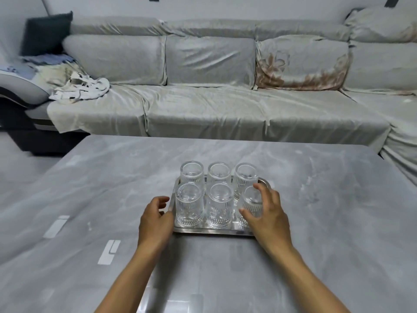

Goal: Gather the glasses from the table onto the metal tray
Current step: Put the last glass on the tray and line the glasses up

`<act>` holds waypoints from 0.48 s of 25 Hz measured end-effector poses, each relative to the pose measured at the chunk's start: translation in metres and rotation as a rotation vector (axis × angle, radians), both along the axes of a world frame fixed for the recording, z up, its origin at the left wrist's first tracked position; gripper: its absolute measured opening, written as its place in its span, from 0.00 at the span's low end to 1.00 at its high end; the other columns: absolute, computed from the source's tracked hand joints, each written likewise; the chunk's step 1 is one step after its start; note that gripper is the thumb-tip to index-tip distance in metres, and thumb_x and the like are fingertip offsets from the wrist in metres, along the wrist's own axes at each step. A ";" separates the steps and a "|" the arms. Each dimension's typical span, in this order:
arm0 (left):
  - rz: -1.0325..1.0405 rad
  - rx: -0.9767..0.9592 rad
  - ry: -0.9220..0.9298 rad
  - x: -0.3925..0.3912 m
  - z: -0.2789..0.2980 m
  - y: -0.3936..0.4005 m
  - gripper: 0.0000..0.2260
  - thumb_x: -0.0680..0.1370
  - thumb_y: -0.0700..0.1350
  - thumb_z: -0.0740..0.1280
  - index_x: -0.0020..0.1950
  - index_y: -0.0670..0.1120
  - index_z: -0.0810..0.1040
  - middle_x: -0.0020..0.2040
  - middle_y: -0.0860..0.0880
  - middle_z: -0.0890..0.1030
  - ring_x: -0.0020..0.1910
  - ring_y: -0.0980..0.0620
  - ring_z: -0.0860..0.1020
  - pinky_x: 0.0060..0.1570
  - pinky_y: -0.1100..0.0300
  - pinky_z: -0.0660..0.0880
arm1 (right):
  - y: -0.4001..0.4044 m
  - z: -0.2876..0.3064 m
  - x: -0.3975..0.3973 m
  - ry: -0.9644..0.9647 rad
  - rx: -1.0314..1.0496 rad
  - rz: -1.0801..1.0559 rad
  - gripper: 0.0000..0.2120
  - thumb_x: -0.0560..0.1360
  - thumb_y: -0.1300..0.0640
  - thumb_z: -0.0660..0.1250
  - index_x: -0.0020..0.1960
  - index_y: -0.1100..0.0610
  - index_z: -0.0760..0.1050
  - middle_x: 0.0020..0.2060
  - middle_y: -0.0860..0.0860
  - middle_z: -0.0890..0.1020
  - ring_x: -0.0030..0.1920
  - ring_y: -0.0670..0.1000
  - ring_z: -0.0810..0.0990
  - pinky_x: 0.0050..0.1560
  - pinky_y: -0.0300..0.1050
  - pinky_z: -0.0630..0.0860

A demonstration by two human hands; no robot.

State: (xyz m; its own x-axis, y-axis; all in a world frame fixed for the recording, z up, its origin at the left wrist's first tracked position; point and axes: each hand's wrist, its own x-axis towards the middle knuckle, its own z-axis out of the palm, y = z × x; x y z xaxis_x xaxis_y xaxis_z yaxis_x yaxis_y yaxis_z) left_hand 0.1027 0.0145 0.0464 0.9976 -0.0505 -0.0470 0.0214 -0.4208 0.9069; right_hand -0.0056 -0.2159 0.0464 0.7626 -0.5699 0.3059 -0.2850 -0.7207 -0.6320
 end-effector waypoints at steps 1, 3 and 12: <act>-0.020 0.001 0.019 0.000 -0.001 -0.001 0.15 0.72 0.39 0.64 0.56 0.52 0.76 0.55 0.51 0.79 0.52 0.49 0.77 0.55 0.50 0.74 | -0.001 -0.005 0.001 0.060 -0.036 0.022 0.34 0.69 0.46 0.72 0.70 0.43 0.62 0.71 0.49 0.65 0.65 0.54 0.74 0.53 0.49 0.76; -0.072 0.041 0.049 -0.002 -0.005 -0.003 0.15 0.70 0.40 0.67 0.54 0.53 0.76 0.54 0.50 0.80 0.52 0.49 0.78 0.55 0.50 0.75 | 0.000 -0.010 0.001 0.096 -0.062 0.070 0.38 0.69 0.47 0.72 0.73 0.43 0.56 0.75 0.49 0.60 0.71 0.55 0.67 0.60 0.53 0.75; -0.009 0.157 0.121 0.006 -0.020 0.008 0.14 0.71 0.38 0.70 0.56 0.43 0.81 0.45 0.46 0.83 0.45 0.44 0.81 0.49 0.52 0.77 | -0.050 -0.008 -0.034 0.472 0.207 -0.214 0.23 0.68 0.53 0.70 0.60 0.57 0.72 0.55 0.56 0.80 0.51 0.58 0.78 0.50 0.49 0.74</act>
State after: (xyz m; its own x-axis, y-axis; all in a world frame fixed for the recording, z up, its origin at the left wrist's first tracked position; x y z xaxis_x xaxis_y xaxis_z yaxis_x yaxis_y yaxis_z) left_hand 0.1091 0.0225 0.0267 0.9838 -0.0424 -0.1744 0.1216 -0.5574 0.8213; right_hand -0.0392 -0.2660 0.0389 0.6503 -0.7391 -0.1757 -0.6978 -0.4897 -0.5228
